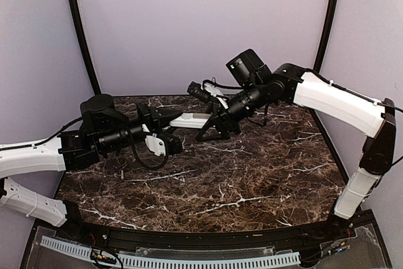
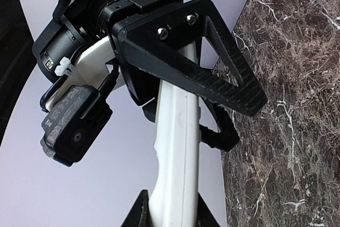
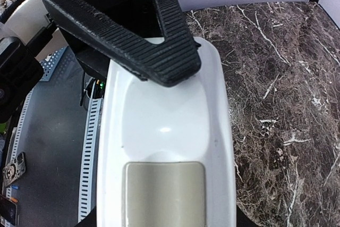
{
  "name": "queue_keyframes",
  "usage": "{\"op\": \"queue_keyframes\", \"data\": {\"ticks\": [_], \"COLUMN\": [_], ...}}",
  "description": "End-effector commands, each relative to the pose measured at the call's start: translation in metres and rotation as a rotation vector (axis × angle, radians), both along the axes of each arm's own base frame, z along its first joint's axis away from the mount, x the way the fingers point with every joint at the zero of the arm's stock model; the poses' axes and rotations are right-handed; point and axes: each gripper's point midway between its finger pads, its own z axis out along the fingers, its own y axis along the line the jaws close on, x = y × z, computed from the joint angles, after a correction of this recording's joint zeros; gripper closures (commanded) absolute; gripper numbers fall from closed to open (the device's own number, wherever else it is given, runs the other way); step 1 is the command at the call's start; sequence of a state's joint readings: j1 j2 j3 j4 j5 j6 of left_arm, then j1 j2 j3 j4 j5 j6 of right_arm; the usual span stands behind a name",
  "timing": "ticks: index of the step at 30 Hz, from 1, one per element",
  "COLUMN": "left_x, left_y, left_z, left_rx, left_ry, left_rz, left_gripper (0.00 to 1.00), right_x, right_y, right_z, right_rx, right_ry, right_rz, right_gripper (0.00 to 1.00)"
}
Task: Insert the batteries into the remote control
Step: Pass from the left arm to the right
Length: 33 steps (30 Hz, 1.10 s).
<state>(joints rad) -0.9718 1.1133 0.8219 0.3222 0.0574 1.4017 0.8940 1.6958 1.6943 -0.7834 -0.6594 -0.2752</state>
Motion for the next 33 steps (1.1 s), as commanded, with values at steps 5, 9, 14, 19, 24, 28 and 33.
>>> {"op": "queue_keyframes", "data": {"ticks": [5,9,14,19,24,28,33], "left_x": [0.001,0.0,0.0,0.001,0.002,0.002,0.002], "left_y": [0.007,0.008,0.008,0.007,0.006,0.004,0.003], "left_z": [-0.022,-0.025,-0.029,-0.03,-0.029,-0.031,-0.029], "left_rx": [0.029,0.045,0.077,0.082,0.075,0.086,0.079], "left_ry": [0.076,0.073,0.065,0.061,0.06,0.052,0.053], "left_rz": [0.042,0.042,0.04,0.039,0.04,0.036,0.032], "left_gripper": [0.97,1.0,1.0,1.0,1.0,1.0,1.0], "right_x": [0.008,0.01,0.014,0.013,0.003,0.003,0.003], "right_y": [-0.004,-0.003,-0.003,-0.003,-0.002,0.003,0.008], "right_z": [0.017,0.023,0.026,0.022,0.011,0.007,-0.001], "right_rx": [0.063,0.071,0.035,0.011,-0.014,-0.031,-0.051], "right_ry": [-0.149,-0.159,-0.163,-0.143,-0.108,-0.097,-0.069], "right_rz": [-0.035,-0.041,-0.046,-0.042,-0.006,0.002,0.016], "right_gripper": [1.0,0.55,0.1,0.09,0.12,0.18,0.44]}}
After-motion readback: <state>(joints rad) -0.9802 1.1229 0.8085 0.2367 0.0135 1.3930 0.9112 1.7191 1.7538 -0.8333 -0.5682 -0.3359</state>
